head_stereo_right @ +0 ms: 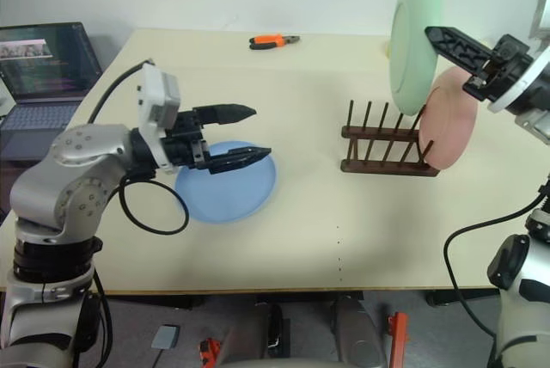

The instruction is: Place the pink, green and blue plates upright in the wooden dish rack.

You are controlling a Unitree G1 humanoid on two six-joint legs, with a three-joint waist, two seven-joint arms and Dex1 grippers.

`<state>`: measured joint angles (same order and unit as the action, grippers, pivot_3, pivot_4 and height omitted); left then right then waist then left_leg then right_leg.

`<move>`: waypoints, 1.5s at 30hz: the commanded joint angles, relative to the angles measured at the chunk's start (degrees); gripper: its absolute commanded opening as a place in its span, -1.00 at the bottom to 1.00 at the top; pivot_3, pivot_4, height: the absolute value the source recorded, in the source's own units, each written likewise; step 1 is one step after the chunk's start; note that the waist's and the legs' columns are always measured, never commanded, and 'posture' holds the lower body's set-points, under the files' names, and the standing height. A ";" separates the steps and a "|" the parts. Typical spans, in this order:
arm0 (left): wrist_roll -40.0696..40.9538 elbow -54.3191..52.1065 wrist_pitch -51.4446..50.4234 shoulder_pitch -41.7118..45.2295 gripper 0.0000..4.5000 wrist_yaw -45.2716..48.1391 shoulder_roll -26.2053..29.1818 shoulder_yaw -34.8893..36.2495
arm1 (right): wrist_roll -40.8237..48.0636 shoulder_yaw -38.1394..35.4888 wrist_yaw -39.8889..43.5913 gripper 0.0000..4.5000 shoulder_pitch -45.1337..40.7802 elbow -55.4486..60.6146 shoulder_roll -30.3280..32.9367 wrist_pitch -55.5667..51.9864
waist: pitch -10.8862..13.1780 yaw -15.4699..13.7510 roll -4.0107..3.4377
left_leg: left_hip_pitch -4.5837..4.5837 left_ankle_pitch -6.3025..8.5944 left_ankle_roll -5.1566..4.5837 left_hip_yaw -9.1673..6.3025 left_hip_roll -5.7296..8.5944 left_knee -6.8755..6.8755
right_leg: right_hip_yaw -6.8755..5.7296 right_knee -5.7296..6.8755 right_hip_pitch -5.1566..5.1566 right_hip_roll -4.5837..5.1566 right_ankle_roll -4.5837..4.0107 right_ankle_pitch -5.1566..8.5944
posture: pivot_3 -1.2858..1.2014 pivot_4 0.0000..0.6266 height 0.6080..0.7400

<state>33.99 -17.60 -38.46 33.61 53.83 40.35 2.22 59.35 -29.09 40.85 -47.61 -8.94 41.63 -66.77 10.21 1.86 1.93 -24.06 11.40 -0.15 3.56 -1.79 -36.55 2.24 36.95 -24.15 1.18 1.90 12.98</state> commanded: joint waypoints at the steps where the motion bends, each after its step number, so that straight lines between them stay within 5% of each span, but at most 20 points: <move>1: 1.17 -2.24 -0.04 0.23 0.83 -0.59 0.23 1.34 | 2.50 -1.84 -1.68 -0.99 1.59 3.05 -0.85 -0.07 | 0.00 -0.01 0.00 | 0.00 0.00 0.00 0.00 0.00 0.00 | 0.00 0.00 0.00 0.00 0.00 0.00 | 0.03 -0.52 1.00; 45: 0.76 -1.34 0.07 0.56 0.83 -0.23 0.68 0.11 | 4.72 -2.98 -4.94 -0.99 8.35 2.76 -0.12 3.06 | 0.00 -0.01 0.00 | -0.01 0.00 0.00 0.01 0.01 0.02 | 0.01 -0.04 -0.01 0.00 -0.10 0.06 | 0.03 -0.52 1.00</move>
<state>34.76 -17.76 -39.36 33.33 53.34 40.64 1.93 63.21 -30.78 34.97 -38.93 -6.97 40.56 -64.97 10.22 1.85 1.93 -24.07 11.40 -0.15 3.57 -1.79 -36.53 2.25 36.91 -24.16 1.17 1.80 13.04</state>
